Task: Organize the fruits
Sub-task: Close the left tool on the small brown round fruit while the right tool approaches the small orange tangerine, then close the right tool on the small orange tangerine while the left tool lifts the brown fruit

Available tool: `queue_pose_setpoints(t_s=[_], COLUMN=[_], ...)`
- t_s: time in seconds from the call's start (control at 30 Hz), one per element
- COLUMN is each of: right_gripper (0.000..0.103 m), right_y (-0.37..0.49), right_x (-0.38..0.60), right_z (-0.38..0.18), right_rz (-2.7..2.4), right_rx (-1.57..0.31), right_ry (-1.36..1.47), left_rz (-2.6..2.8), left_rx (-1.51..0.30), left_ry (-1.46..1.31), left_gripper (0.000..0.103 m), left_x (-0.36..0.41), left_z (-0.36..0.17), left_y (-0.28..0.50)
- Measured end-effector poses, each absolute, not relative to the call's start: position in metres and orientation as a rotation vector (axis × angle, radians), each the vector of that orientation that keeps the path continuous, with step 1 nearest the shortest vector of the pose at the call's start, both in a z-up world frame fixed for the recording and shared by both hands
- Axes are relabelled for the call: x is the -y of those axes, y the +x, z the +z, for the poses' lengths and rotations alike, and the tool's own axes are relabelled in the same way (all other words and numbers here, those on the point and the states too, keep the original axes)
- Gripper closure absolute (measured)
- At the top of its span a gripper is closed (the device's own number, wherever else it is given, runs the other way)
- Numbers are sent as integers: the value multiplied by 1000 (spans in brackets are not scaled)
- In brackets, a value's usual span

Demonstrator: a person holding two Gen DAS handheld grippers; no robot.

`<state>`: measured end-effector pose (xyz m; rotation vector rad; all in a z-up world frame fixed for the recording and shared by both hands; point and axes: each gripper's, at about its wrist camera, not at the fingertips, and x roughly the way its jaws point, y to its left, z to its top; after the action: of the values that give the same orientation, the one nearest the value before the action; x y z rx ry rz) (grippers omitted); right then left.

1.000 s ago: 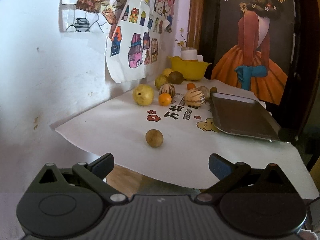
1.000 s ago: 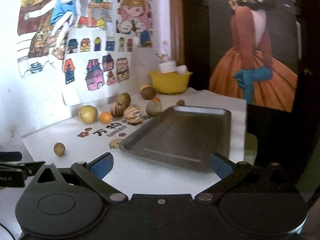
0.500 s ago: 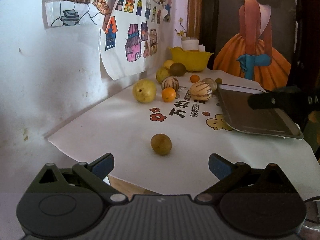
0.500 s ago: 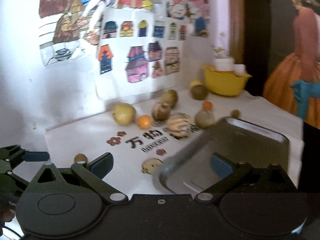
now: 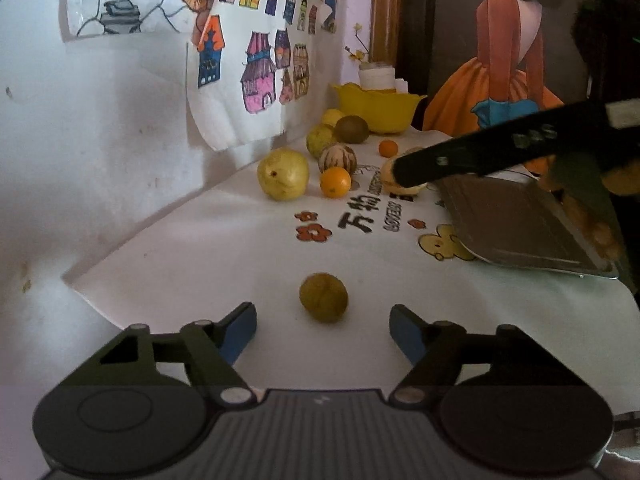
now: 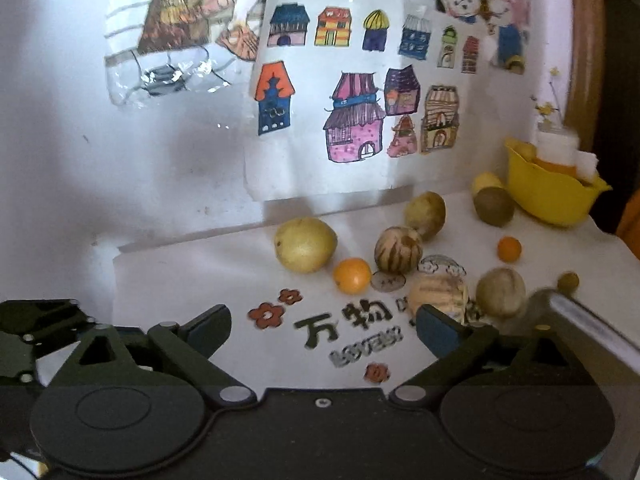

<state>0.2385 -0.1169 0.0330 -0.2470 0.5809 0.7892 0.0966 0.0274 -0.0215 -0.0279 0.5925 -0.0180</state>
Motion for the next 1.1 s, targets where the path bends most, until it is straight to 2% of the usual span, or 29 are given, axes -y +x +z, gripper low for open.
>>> queue_pose_setpoints(t_s=[0.13,0.27,0.4,0.67,0.93,1.1], right_gripper=[9,11,13,20,37,51], right_y=[263,278,282,301,317,323], right_x=[107,98,87,69,50,46], right_z=[30,25,18,3,-8,-13], right_rz=[836,885,915,910,900,885], right_rx=[-595,-614,-601,-608,-626,-633], right_ry=[-267,-300,-360,-416,-500,-513], left_rz=[-6,-1,-3,-6,0,11], left_rx=[-583,-576,-566,-563,-570,-578], left_ry=[-35,-31,-30,-39,-46,-53], left_gripper=[42,61,71,71,72,72], left_x=[-30,-30,-29,-29,-29,-29], left_z=[-21,-22,-23,-23,-23,-23], left_y=[103,109,113,131,142,148])
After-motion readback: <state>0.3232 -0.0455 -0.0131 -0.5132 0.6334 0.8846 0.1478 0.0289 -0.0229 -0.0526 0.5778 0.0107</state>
